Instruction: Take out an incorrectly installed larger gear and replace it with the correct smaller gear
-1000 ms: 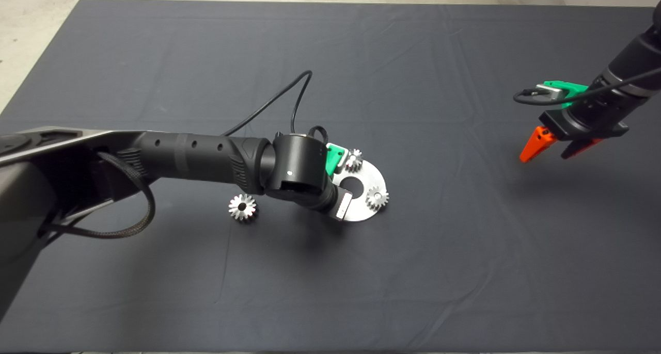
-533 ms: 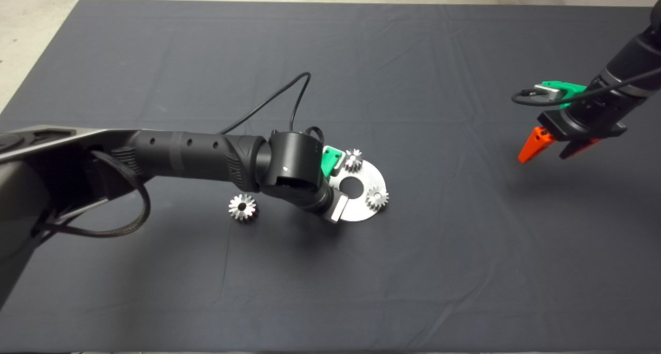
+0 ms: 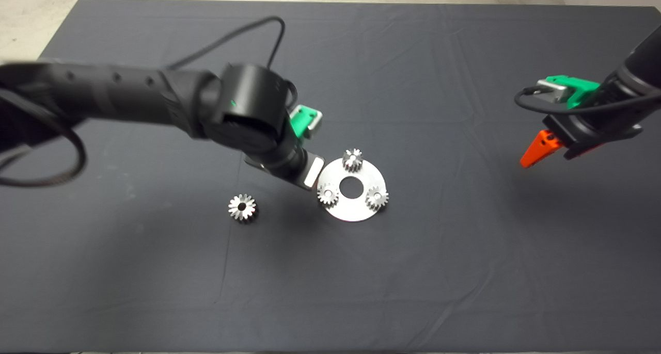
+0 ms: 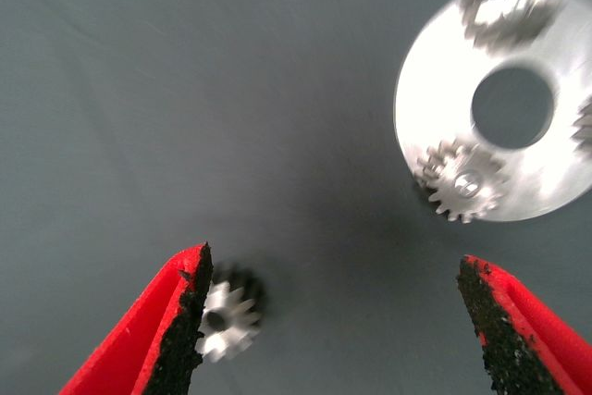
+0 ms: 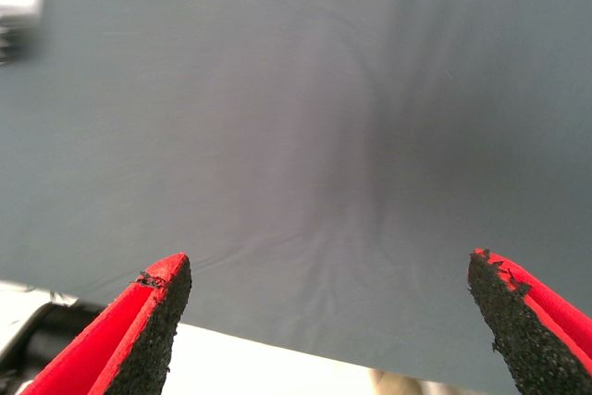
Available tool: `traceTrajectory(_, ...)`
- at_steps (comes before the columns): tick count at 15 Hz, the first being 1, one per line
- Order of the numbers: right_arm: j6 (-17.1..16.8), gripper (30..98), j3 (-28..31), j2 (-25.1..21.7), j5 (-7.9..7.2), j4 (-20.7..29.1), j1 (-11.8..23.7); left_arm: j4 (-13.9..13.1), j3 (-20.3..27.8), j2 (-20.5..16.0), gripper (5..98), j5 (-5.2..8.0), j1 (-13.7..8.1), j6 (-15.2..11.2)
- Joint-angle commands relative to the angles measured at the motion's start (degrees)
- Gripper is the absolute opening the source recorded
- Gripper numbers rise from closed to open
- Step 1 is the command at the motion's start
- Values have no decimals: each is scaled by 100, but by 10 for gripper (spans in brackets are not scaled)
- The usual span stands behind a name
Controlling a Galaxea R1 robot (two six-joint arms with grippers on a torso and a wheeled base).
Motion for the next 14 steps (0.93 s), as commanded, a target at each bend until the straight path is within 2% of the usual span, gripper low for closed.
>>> traceTrajectory(1, 1029, 792, 1651, -253, -457, -200, 1455, -772, 1176, -251, 647, 533, -900, -1070)
traceTrajectory(3, 1247, 792, 2080, -597, -457, -200, 1676, -780, 1649, -210, 697, 533, -936, -1710)
traceTrajectory(4, 1247, 792, 2284, -814, -464, -200, 1753, -798, 1805, -137, 712, 530, -936, -1992)
traceTrajectory(8, 1247, 792, 2794, -1405, -431, -182, 1762, -1035, 2197, -75, 791, 524, -936, -2815)
traceTrajectory(9, 1247, 792, 2879, -1440, -422, -182, 1762, -1053, 2230, -66, 794, 524, -936, -2916)
traceTrajectory(11, 1299, 792, 2879, -1440, -404, -165, 1728, -1184, 2221, -127, 843, 516, -936, -2925)
traceTrajectory(13, 1646, 792, 2888, -1378, -317, -165, 1709, -1299, 2252, -84, 861, 524, -936, -2934)
traceTrajectory(14, 1827, 792, 2888, -1358, -325, -156, 1709, -1299, 2300, -75, 891, 507, -936, -2977)
